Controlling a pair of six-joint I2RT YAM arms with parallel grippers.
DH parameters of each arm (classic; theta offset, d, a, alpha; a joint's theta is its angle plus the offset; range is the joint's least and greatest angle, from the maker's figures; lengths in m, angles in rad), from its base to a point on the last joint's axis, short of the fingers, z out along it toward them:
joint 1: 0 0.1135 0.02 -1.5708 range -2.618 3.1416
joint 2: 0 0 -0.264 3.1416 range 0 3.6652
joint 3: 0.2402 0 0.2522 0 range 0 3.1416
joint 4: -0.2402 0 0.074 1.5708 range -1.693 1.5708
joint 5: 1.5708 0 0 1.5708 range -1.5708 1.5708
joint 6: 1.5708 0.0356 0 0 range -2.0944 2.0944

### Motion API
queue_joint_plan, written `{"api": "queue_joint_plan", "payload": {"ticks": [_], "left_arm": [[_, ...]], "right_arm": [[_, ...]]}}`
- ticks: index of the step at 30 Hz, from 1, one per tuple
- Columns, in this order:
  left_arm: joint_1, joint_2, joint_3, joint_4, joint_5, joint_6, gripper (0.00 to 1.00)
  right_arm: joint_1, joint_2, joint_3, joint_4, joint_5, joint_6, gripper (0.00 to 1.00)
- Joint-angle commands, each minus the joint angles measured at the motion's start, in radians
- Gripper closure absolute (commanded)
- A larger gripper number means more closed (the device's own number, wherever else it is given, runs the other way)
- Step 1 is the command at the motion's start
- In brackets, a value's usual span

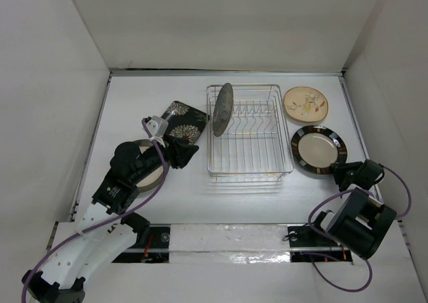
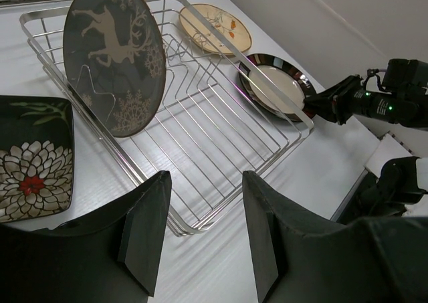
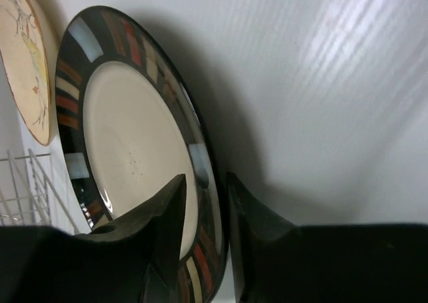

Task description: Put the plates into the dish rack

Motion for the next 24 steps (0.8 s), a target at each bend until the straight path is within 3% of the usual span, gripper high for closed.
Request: {"api": "queue_joint_plan", "payload": {"ticks": [1,2,3,6,14,17,24], "left_arm": [[-0.007,-0.015,0.041,0.032,-0.004,0.007,0.57],[-0.007,-0.015,0.041,0.032,-0.006,0.007,0.57],[-0.007,-0.015,0.041,0.032,-0.004,0.008,0.57],[-0.007,-0.017,0.039,0.032,-0.007,0.005,0.57],[-0.007,-0.012,0.038,0.036,0.002,0.004,0.57],[-0.007,-0.009,0.038,0.035,-0.004,0.004,0.57],[-0.007,0.000,0.039,0.032,-0.013,0.005,0.57]], "right_arm": [[0.001,-0.005,-0.018,0.058,-0.027,0.037,0.67],[0.001,-0.008,-0.017,0.058,-0.027,0.039,0.71],[0.001,-0.012,-0.017,0.052,-0.025,0.036,0.81],[-0.008,-0.067,-0.005,-0.017,0.015,0.033,0.99],[-0.008,-0.413,0.047,-0.282,0.136,0.019,1.00],[-0.008,-0.529,0.157,-0.385,0.157,-0.001,1.00],[0.003,-0.562,0.391,-0.465,0.124,-0.067,1.00]]}}
